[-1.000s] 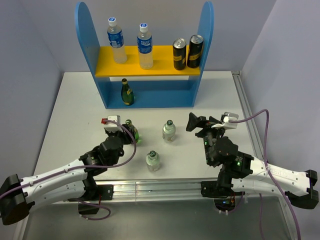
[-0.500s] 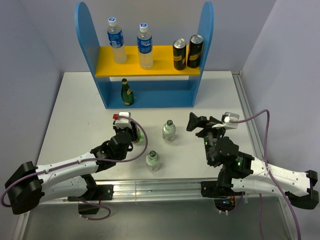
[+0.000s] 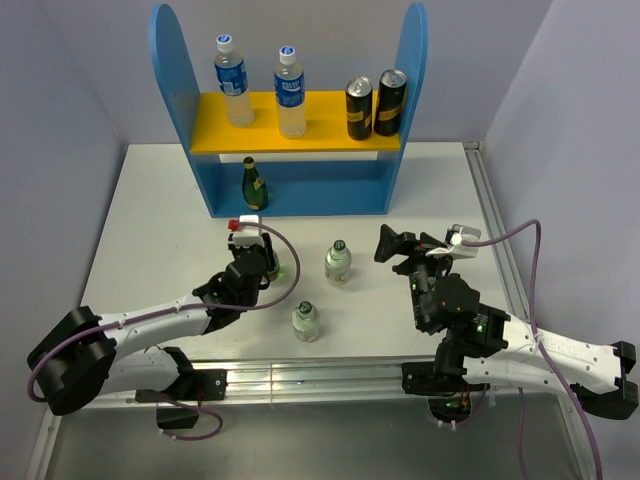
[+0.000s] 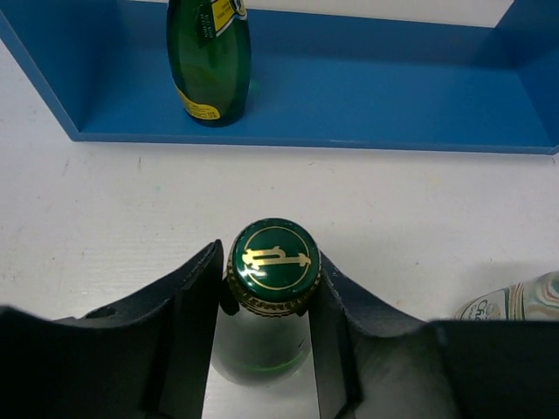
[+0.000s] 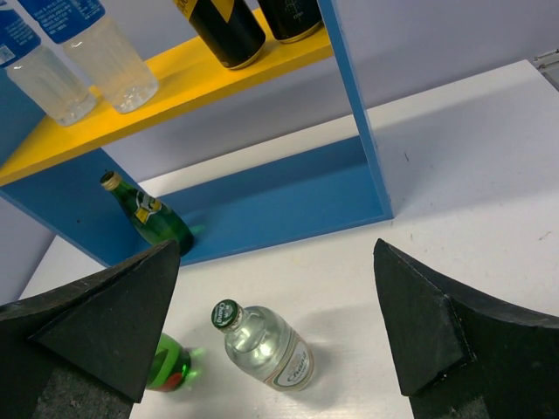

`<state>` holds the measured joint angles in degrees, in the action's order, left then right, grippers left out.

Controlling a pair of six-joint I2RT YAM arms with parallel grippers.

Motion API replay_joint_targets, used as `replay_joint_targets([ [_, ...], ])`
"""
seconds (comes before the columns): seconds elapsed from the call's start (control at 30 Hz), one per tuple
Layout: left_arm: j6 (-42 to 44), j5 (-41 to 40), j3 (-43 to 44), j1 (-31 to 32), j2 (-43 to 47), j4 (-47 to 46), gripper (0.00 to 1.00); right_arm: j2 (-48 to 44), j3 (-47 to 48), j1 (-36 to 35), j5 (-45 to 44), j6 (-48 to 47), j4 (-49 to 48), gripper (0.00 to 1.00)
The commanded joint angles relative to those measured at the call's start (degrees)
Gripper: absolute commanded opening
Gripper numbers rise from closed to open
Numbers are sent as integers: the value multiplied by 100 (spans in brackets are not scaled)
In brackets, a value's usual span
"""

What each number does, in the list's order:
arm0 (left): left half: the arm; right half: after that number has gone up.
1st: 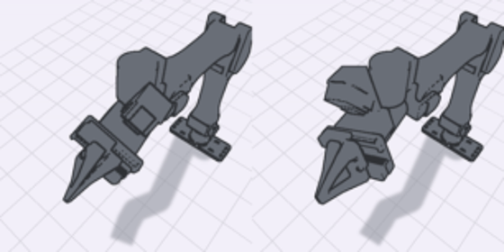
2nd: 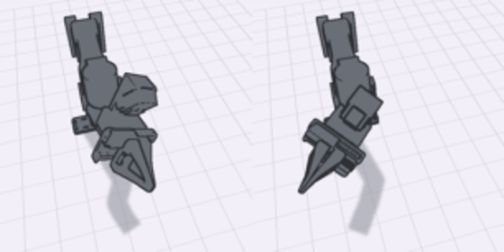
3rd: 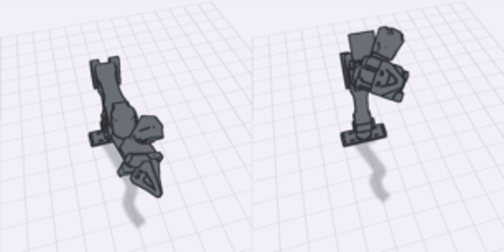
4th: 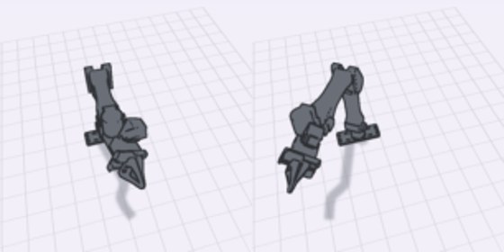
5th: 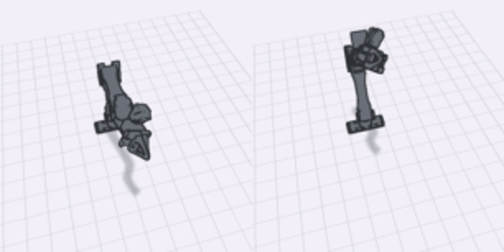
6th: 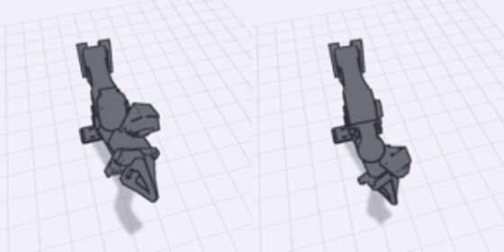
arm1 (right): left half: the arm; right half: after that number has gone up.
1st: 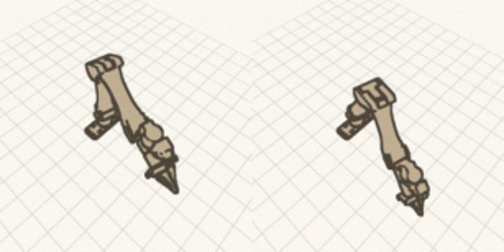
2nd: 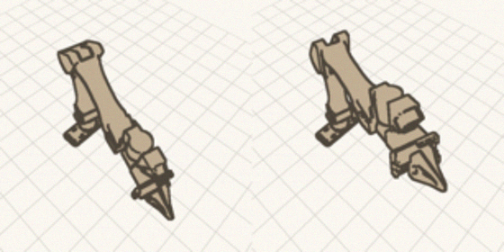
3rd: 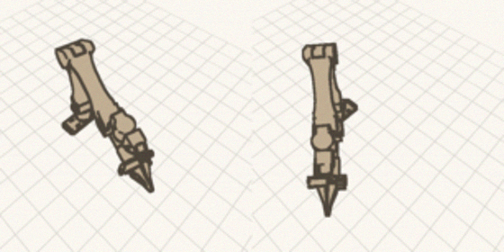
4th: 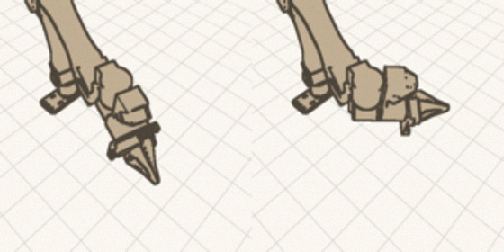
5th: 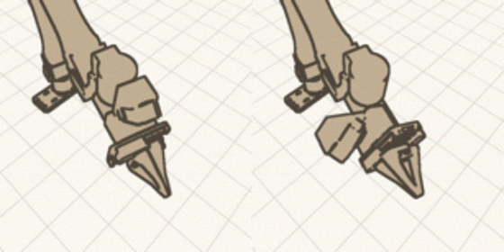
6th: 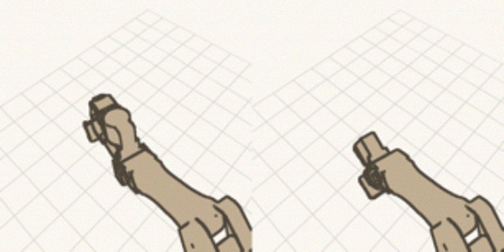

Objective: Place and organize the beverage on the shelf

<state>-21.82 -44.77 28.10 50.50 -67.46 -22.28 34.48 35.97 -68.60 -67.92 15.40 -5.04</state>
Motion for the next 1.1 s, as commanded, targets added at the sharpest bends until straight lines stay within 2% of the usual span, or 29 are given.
replay_joint_targets([
  [0.0,161,118,126,-93,-240,-329,44,-11,-63,22,-99,69,-147,98],
  [0.1,231,162,170,-146,-434,-522,29,-20,-72,22,-90,77,-147,98],
  [0.13,283,179,196,-172,-487,-557,12,-20,-81,22,-90,69,-155,98],
  [0.17,310,145,222,-190,-557,-584,2,-29,-81,22,-90,69,-164,98],
  [0.2,328,144,310,-198,-671,-645,0,-29,-81,22,-98,60,-164,98],
  [0.37,749,188,688,-242,-961,-812,0,-29,-81,39,-98,69,-155,98],
  [0.73,1575,469,2348,-672,-1875,-883,0,-64,-90,57,-99,77,-173,98],
  [1.07,1725,874,3351,-1148,-2640,-936,0,-12,-90,83,-19,148,-164,99],
])
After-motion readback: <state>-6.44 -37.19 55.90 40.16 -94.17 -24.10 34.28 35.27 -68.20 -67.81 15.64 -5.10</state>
